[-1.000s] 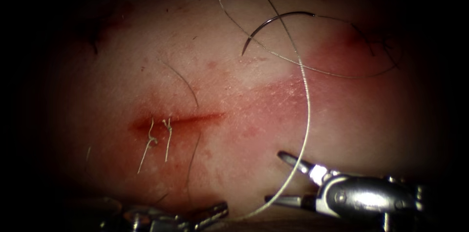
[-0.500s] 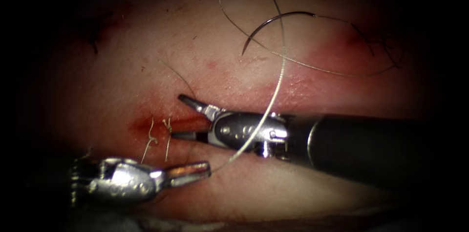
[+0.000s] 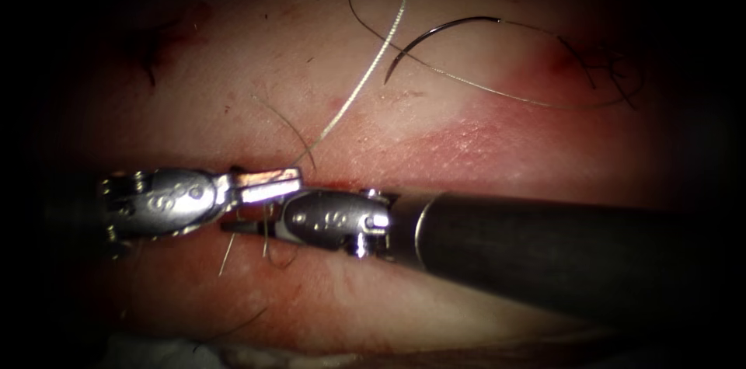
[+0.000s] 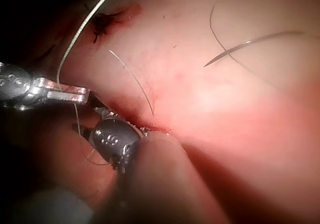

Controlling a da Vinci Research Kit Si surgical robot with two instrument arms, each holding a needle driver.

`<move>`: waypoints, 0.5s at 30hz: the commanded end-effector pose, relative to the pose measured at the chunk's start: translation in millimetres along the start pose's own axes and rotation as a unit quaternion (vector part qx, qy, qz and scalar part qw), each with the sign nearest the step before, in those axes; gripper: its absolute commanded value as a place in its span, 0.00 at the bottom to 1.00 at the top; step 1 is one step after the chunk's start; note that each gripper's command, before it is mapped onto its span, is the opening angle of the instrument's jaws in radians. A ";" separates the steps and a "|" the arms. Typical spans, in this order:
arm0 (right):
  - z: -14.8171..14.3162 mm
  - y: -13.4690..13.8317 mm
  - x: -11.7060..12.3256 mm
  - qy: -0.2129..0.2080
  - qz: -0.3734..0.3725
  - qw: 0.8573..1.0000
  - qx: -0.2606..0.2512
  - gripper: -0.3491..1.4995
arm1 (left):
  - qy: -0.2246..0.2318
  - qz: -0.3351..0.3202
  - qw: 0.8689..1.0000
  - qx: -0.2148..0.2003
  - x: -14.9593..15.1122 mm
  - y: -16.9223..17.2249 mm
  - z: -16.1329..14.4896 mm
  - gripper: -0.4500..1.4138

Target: Wound Closure

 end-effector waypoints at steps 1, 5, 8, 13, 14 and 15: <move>0.7 -1.0 -0.2 0.005 -0.006 1.000 0.022 0.89 | 0.005 -0.003 1.000 -0.004 -1.2 -1.0 0.3 0.00; 0.2 -1.5 -0.1 0.022 -0.008 0.999 0.048 0.89 | 0.040 -0.001 0.999 0.000 -2.9 -3.6 -0.4 0.00; -0.1 -2.0 0.1 0.042 -0.009 0.997 0.061 0.88 | 0.063 -0.003 0.998 -0.002 -5.3 -4.6 -0.5 0.00; -0.2 -2.5 0.1 0.089 -0.009 0.993 0.074 0.88 | 0.090 -0.019 0.996 -0.020 -9.1 -4.7 -0.3 0.00; -0.1 -2.7 -0.2 0.098 -0.006 0.993 0.073 0.87 | 0.103 -0.023 0.994 -0.028 -9.9 -4.4 -0.1 0.00; 0.0 -2.7 -0.4 0.104 -0.001 0.992 0.070 0.87 | 0.112 -0.023 0.993 -0.032 -10.3 -4.3 0.0 0.00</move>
